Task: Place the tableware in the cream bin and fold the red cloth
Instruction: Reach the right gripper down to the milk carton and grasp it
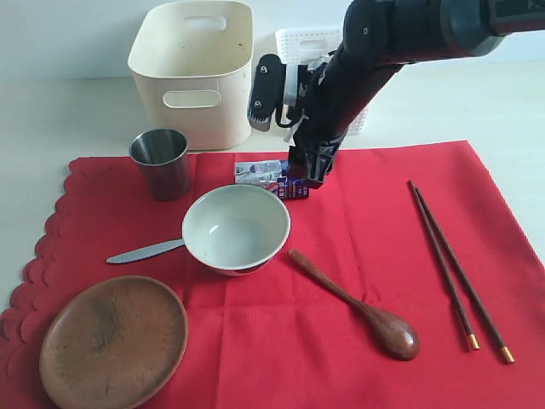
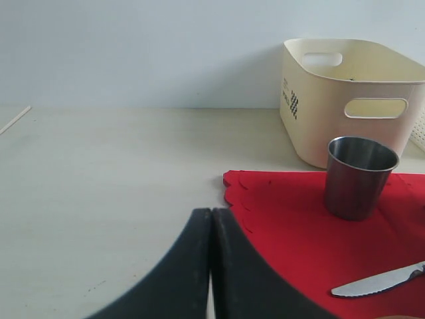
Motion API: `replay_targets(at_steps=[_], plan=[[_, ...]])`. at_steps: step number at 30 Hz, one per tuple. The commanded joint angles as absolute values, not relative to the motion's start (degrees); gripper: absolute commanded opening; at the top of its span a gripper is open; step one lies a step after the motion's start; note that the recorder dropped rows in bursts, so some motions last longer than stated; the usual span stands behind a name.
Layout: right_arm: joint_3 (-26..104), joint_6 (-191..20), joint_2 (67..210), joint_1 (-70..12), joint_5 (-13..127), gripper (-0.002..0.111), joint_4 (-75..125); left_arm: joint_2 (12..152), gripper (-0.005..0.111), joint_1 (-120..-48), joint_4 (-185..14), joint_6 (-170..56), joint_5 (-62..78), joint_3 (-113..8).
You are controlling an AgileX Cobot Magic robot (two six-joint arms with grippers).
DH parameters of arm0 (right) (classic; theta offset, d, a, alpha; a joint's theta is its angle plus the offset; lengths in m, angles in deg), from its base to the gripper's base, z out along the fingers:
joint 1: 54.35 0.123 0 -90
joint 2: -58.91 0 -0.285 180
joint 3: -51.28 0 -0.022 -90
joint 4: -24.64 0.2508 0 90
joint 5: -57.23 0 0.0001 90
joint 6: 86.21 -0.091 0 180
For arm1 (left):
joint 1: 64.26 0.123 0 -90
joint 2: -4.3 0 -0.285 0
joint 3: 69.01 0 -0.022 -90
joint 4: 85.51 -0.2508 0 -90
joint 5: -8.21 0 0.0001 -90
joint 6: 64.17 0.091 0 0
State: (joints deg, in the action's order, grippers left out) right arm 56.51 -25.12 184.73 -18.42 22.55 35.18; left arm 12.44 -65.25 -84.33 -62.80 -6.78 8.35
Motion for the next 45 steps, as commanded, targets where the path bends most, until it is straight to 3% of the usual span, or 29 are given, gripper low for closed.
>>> replay_targets(at_steps=[1, 17, 19, 20, 23, 28, 45], plan=[[56.3, -23.8, 185.4, -18.4, 24.0, 0.066, 34.7, 12.1, 0.003, -65.5, -84.4, -62.9, -6.4, 8.2], [57.5, -13.8, 192.4, -18.4, 26.1, 0.066, 42.8, 12.1, 0.003, -65.5, -84.4, -62.9, -6.4, 8.2], [57.5, -13.8, 192.4, -18.4, 27.0, 0.056, 42.8, 12.1, 0.003, -65.5, -84.4, -62.9, -6.4, 8.2], [57.5, -13.7, 192.4, -18.4, 27.0, 0.043, 42.0, 12.1, 0.003, -65.5, -84.4, -62.9, -6.4, 8.2], [57.5, -13.7, 192.4, -18.4, 27.0, 0.025, 40.2, 12.1, 0.003, -65.5, -84.4, -62.9, -6.4, 8.2], [57.5, -13.7, 191.2, -18.4, 27.0, 0.0, 38.9, 12.1, 0.003, -65.5, -84.4, -62.9, -6.4, 8.2], [57.5, -18.8, 177.5, -19.4, 27.0, 0.0, 37.6, 12.1, 0.003, -65.5, -84.4, -62.9, -6.4, 8.2]])
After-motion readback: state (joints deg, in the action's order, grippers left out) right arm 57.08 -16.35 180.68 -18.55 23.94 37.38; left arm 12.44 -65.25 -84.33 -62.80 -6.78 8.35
